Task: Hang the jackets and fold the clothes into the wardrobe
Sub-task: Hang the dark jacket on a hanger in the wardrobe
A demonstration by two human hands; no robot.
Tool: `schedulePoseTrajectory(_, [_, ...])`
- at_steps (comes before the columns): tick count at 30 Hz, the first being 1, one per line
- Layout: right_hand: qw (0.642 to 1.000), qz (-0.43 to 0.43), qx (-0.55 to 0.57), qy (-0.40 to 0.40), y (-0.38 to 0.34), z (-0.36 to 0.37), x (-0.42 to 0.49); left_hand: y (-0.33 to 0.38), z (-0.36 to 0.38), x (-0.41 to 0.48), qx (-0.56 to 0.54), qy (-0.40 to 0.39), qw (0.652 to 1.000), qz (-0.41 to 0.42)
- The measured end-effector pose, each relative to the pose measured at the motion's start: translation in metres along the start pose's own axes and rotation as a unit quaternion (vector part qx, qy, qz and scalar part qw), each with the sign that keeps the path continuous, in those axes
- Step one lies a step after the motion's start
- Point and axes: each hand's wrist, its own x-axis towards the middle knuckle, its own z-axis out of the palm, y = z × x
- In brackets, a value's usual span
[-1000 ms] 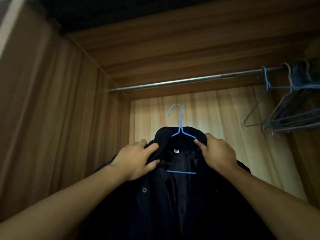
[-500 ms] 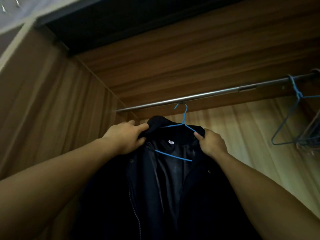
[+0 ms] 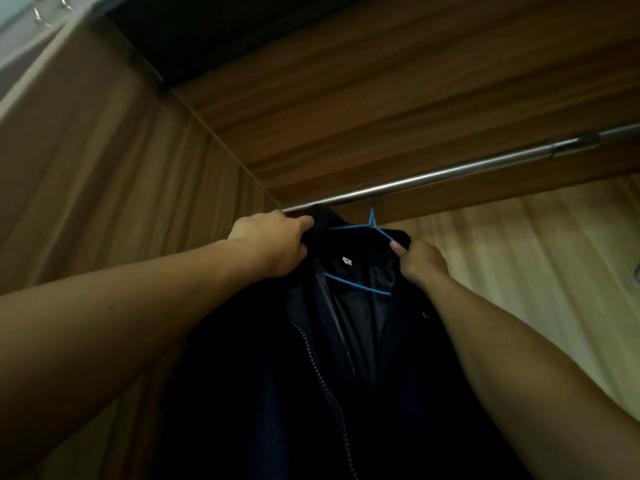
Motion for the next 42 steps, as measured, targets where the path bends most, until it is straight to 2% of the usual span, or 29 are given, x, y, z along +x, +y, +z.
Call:
schedulePoseTrajectory(6, [0.996, -0.034, 0.074, -0.023, -0.036, 0.024, 0.0, -0.008, 0.005, -0.01, 0.0, 0.033, 0.999, -0.039])
schedulePoseTrajectory(9, [0.991, -0.058, 0.108, -0.046, -0.034, 0.039, -0.015, 0.007, 0.01, -0.019, 0.037, 0.039, 0.997, -0.051])
schedulePoseTrajectory(12, [0.988, -0.074, 0.133, -0.037, -0.026, 0.056, -0.036, 0.025, 0.022, -0.031, 0.081, 0.029, 0.995, -0.045])
schedulePoseTrajectory(17, [0.991, -0.044, 0.126, -0.023, -0.032, 0.053, -0.06, 0.033, 0.04, -0.042, 0.154, 0.135, 0.979, -0.006])
schedulePoseTrajectory(21, [0.996, 0.044, 0.056, -0.061, -0.012, 0.05, -0.104, 0.038, 0.046, -0.053, 0.177, 0.137, 0.974, 0.025])
schedulePoseTrajectory(24, [0.98, 0.084, 0.168, -0.071, 0.006, 0.051, -0.126, 0.046, 0.048, -0.055, 0.112, 0.081, 0.99, -0.019])
schedulePoseTrajectory(27, [0.964, 0.086, 0.227, -0.106, 0.0, 0.046, -0.133, 0.055, 0.046, -0.047, 0.037, 0.033, 0.997, -0.058])
schedulePoseTrajectory(31, [0.941, 0.07, 0.295, -0.147, -0.026, 0.05, -0.138, 0.075, 0.043, -0.038, -0.003, 0.026, 0.999, -0.032])
schedulePoseTrajectory(36, [0.929, -0.006, 0.345, -0.136, -0.05, 0.049, -0.169, 0.084, 0.057, -0.037, -0.07, -0.004, 0.997, 0.017])
schedulePoseTrajectory(42, [0.881, 0.027, 0.428, -0.198, -0.021, 0.033, -0.193, 0.068, 0.078, -0.064, -0.224, -0.053, 0.973, 0.003])
